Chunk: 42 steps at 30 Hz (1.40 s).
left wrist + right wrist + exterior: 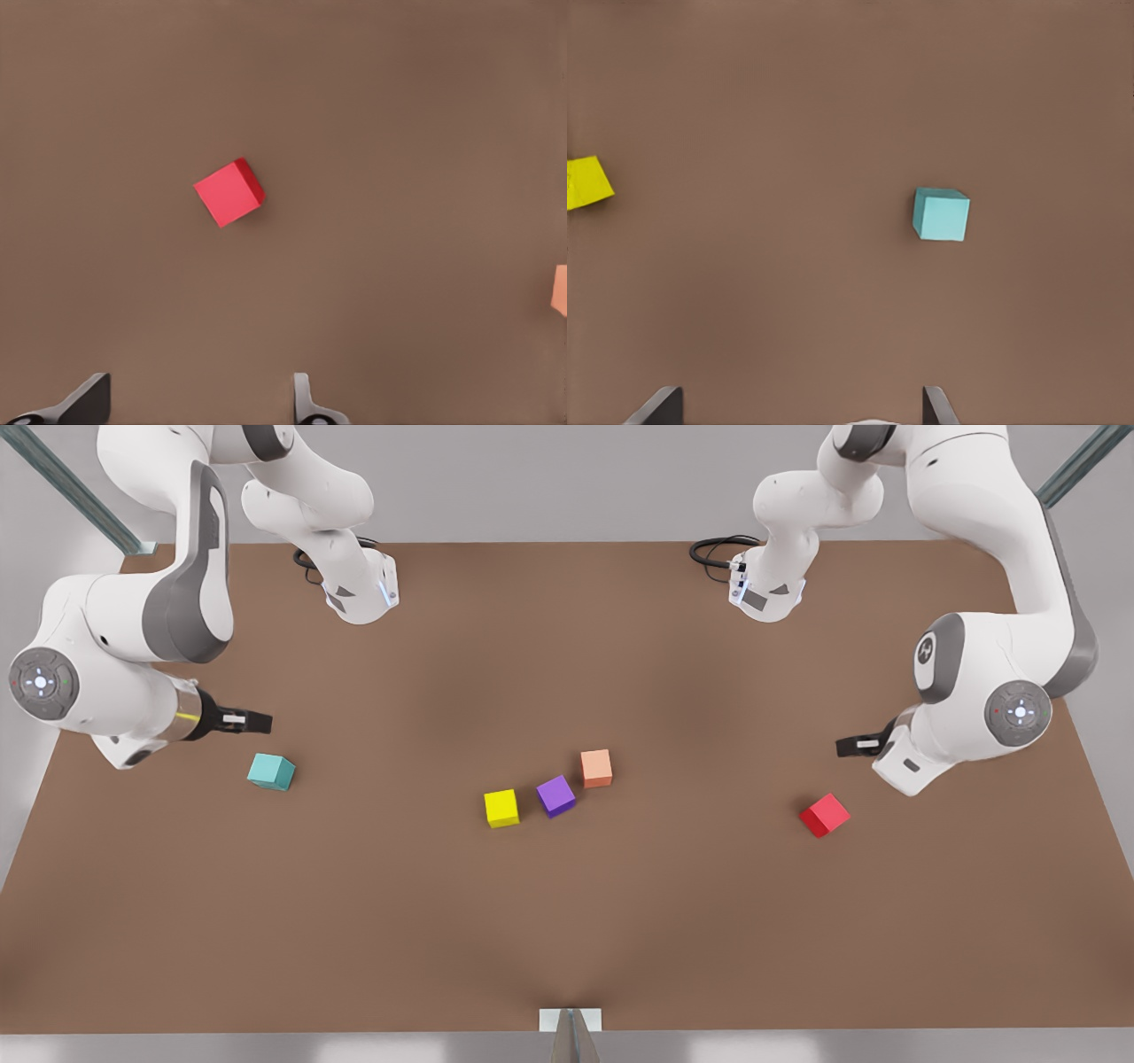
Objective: Pick up red wooden cube and pass to hand red wooden cube and place in blue wooden cube
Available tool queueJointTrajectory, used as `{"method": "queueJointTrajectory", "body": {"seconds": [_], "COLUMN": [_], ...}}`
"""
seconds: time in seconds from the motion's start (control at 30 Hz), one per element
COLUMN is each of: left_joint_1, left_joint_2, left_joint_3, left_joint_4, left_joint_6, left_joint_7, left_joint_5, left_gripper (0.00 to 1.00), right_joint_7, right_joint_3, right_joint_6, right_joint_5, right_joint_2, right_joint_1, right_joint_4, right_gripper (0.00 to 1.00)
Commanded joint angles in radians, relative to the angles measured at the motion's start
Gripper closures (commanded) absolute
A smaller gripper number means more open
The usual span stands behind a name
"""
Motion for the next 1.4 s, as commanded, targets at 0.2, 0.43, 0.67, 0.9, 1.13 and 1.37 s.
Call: {"method": "queueJointTrajectory", "body": {"seconds": [0.2, 0.43, 0.67, 0.9, 1.13, 1.37], "left_joint_1": [0.031, 0.12, 0.123, 0.119, 0.113, 0.111], "left_joint_2": [0.227, 0.279, 0.273, 0.32, 0.36, 0.385], "left_joint_3": [0.006, 0.015, 0.015, 0.024, 0.044, 0.044], "left_joint_4": [-0.004, -0.222, -0.269, -0.309, -0.322, -0.322], "left_joint_6": [0.247, 0.646, 0.652, 0.72, 0.747, 0.781], "left_joint_7": [-0.035, -0.253, -0.299, -0.334, -0.348, -0.349], "left_joint_5": [-0.035, -0.101, -0.102, -0.099, -0.099, -0.102], "left_gripper": [0.0, 0.0, 0.0, 0.0, 0.0, 0.0], "right_joint_7": [-0.054, -0.08, -0.08, -0.09, -0.094, -0.093], "right_joint_3": [-0.002, -0.001, 0.001, 0.001, 0.001, 0.002], "right_joint_6": [0.114, 0.114, 0.114, 0.108, 0.111, 0.111], "right_joint_5": [0.008, 0.009, 0.009, 0.011, 0.009, 0.011], "right_joint_2": [0.001, 0.002, 0.005, 0.005, 0.005, 0.005], "right_joint_1": [-0.003, -0.003, -0.002, -0.002, 0.0, 0.001], "right_joint_4": [-0.003, -0.006, -0.013, -0.021, -0.022, -0.029], "right_gripper": [0.0, 0.0, 0.0, 0.0, 0.0, 0.0]}}
